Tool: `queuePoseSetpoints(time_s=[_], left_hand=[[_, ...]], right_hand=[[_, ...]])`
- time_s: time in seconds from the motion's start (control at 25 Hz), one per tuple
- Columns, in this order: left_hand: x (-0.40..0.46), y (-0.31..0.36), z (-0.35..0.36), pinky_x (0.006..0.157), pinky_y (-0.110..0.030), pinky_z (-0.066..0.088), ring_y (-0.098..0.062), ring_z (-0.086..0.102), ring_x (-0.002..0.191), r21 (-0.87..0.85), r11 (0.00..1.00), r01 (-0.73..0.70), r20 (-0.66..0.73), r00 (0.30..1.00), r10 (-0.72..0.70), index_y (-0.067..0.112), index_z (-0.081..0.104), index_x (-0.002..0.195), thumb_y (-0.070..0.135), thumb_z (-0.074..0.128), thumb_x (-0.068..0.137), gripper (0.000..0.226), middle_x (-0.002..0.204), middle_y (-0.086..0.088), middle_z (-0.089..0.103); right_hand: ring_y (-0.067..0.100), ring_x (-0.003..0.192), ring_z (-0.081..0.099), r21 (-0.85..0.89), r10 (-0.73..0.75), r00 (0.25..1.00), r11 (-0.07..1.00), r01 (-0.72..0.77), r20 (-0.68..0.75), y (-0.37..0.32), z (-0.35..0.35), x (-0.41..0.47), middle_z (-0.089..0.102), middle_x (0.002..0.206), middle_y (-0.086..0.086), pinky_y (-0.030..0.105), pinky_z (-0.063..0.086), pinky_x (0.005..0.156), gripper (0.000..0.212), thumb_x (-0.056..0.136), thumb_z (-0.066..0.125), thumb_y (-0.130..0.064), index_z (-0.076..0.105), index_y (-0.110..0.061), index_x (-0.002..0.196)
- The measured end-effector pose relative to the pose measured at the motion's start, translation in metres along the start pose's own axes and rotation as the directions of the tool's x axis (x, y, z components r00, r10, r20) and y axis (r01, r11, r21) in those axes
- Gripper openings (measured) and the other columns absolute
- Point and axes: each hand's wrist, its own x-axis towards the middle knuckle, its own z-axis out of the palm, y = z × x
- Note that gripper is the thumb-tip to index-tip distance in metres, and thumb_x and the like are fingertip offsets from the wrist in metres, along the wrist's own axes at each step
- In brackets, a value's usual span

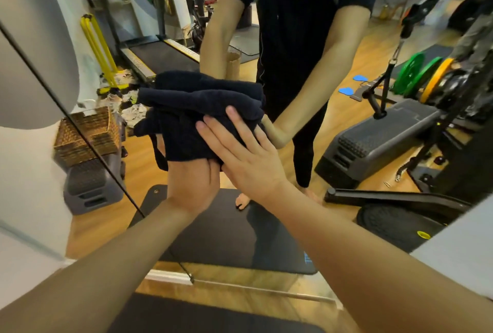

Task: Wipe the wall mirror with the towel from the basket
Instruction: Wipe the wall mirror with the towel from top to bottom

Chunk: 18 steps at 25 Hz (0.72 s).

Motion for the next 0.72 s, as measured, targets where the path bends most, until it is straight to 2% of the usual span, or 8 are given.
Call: queuePoseSetpoints(time_s=[0.08,0.16,0.2,0.36,0.48,0.6,0.72], left_hand=[[0.001,0.031,0.008,0.127,-0.046,0.017,-0.040,0.039,0.142,-0.009,1.000,0.001,0.006,1.000,-0.001,0.000,0.029,0.156,0.027,0.017,0.106,0.057,0.152,-0.023,0.042],[0.002,0.060,0.017,0.119,-0.062,0.030,-0.045,0.044,0.139,-0.061,0.998,0.024,0.031,0.999,-0.023,-0.003,0.039,0.151,0.027,0.019,0.106,0.058,0.148,-0.029,0.046],[0.002,0.072,0.022,0.115,-0.065,0.033,-0.048,0.045,0.139,-0.076,0.996,0.038,0.044,0.998,-0.034,-0.004,0.041,0.150,0.028,0.019,0.106,0.059,0.147,-0.031,0.047],[0.006,0.132,0.047,0.123,-0.057,0.019,-0.039,0.019,0.154,-0.142,0.990,0.013,0.055,0.998,-0.005,0.001,0.021,0.159,0.042,0.009,0.105,0.069,0.163,-0.023,0.024],[0.009,0.195,0.059,0.121,-0.067,0.015,-0.049,0.015,0.153,-0.149,0.988,-0.046,-0.039,0.998,0.041,0.001,0.021,0.158,0.036,0.018,0.108,0.061,0.162,-0.032,0.021],[0.019,0.258,0.073,0.118,-0.071,0.014,-0.053,0.013,0.151,-0.149,0.988,-0.045,-0.141,0.990,0.023,0.000,0.026,0.158,0.031,0.031,0.109,0.058,0.162,-0.034,0.014],[0.029,0.316,0.084,0.118,-0.072,0.016,-0.048,0.010,0.148,-0.157,0.980,-0.120,-0.239,0.968,0.080,0.010,0.009,0.160,0.029,0.048,0.105,0.070,0.159,-0.025,0.005]], right_hand=[[0.027,0.149,0.034,-0.029,0.004,1.000,1.000,-0.004,0.002,0.021,-0.015,-0.014,0.045,0.158,-0.002,0.042,0.043,0.111,0.053,0.102,0.058,-0.024,0.045,-0.023,0.153],[0.028,0.149,0.033,-0.045,0.011,1.000,0.999,-0.011,0.014,0.041,-0.031,-0.029,0.045,0.158,-0.001,0.043,0.046,0.108,0.053,0.102,0.057,-0.023,0.045,-0.023,0.153],[0.029,0.150,0.032,-0.048,0.013,1.000,0.999,-0.011,0.029,0.052,-0.038,-0.037,0.045,0.158,-0.001,0.043,0.047,0.107,0.053,0.102,0.057,-0.023,0.044,-0.022,0.154],[0.032,0.150,0.030,-0.095,0.035,0.997,0.995,-0.028,0.070,0.104,-0.077,-0.072,0.043,0.159,0.002,0.045,0.045,0.110,0.053,0.103,0.057,-0.023,0.044,-0.020,0.154],[0.036,0.150,0.028,-0.139,0.068,0.992,0.989,-0.053,0.107,0.145,-0.105,-0.101,0.036,0.163,0.004,0.048,0.037,0.117,0.053,0.105,0.052,-0.024,0.039,-0.018,0.156],[0.039,0.151,0.024,-0.192,0.113,0.985,0.978,-0.086,0.131,0.190,-0.137,-0.132,0.031,0.163,0.007,0.049,0.027,0.123,0.060,0.103,0.058,-0.024,0.031,-0.016,0.157],[0.043,0.150,0.025,-0.207,0.177,0.974,0.968,-0.145,0.145,0.234,-0.169,-0.159,0.035,0.161,0.012,0.054,0.030,0.122,0.063,0.102,0.061,-0.025,0.031,-0.012,0.156]])
